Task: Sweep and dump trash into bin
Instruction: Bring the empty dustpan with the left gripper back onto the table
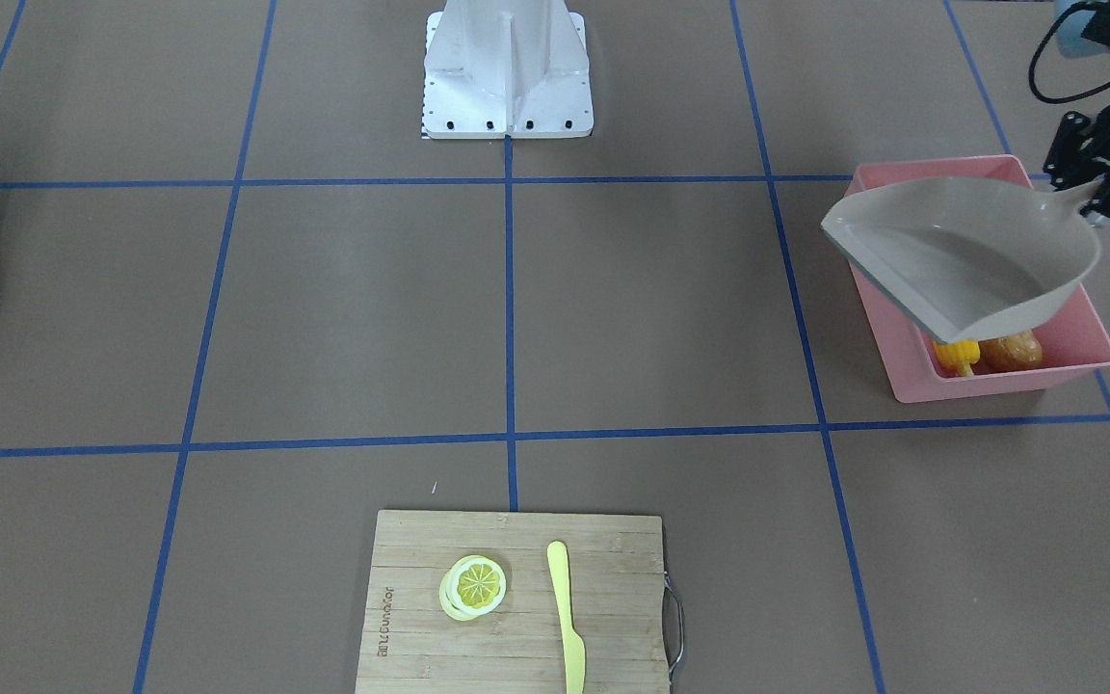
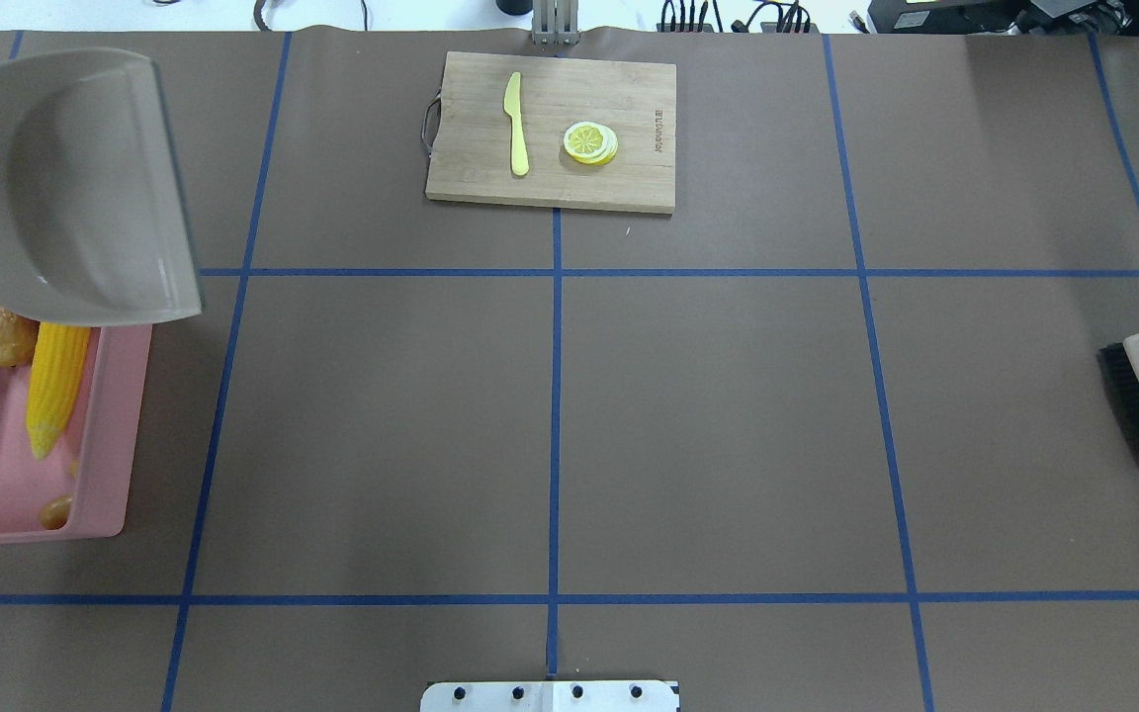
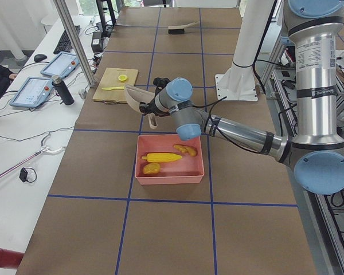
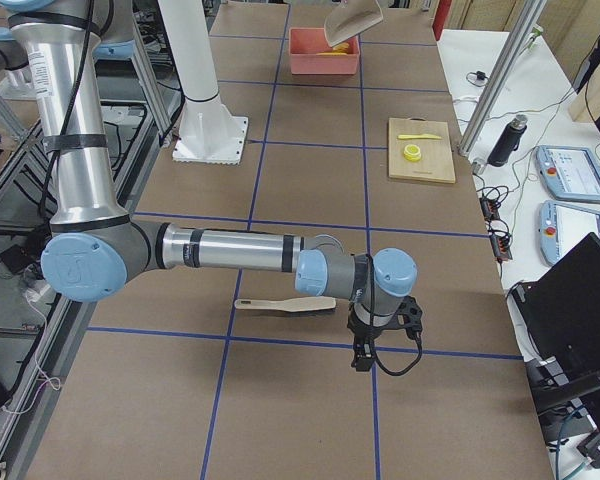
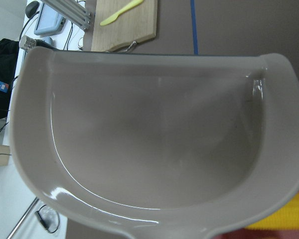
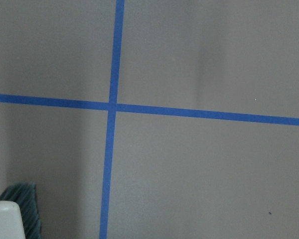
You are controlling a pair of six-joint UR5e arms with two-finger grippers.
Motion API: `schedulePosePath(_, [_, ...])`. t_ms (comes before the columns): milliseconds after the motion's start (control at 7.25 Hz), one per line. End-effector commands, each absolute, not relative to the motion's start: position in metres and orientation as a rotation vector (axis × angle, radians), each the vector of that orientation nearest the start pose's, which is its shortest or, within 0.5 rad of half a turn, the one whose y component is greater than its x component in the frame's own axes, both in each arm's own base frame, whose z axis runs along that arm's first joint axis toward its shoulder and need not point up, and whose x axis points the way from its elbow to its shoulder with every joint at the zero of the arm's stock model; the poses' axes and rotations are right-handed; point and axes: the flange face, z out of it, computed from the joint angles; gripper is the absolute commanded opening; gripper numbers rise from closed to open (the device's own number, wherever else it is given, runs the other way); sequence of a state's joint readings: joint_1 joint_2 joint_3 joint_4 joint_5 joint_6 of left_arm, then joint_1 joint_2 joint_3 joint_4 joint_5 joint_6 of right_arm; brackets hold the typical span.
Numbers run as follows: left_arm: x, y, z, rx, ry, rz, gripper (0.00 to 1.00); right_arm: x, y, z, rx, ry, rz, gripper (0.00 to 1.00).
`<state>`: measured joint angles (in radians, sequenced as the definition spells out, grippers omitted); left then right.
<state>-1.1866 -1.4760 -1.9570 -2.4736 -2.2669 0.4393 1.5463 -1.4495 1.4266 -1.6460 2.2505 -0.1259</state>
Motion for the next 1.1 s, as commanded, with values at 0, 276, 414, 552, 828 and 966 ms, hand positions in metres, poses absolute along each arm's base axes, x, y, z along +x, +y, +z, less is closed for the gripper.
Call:
schedulePosePath(0, [0.191, -0.427, 0.382, 1.169, 0.806, 1.152, 0.0, 0.057, -0.537, 0.68, -0.06, -0.685, -0.109, 1.0])
schedulePosePath(276, [0.255, -0.435, 0.364, 1.173, 0.861, 1.229, 0.0, 0.058, -0.536, 0.683, -0.066, -0.683, -0.109, 1.0])
schedulePosePath(414, [0.295, -0.429, 0.356, 1.179, 0.85, 1.251, 0.0, 0.057, -0.537, 0.682, -0.062, -0.685, -0.111, 1.0])
schedulePosePath(552, [0.338, -0.409, 0.35, 1.159, 0.879, 1.289, 0.0, 0.055, -0.539, 0.678, -0.053, -0.685, -0.123, 1.0])
schedulePosePath(828, [0.379, -0.384, 0.351, 1.065, 0.948, 1.316, 0.0, 0.055, -0.544, 0.677, -0.053, -0.682, -0.126, 1.0])
schedulePosePath(966, [0.403, -0.378, 0.359, 1.029, 0.968, 1.339, 0.0, 0.055, -0.545, 0.672, -0.043, -0.683, -0.129, 1.0])
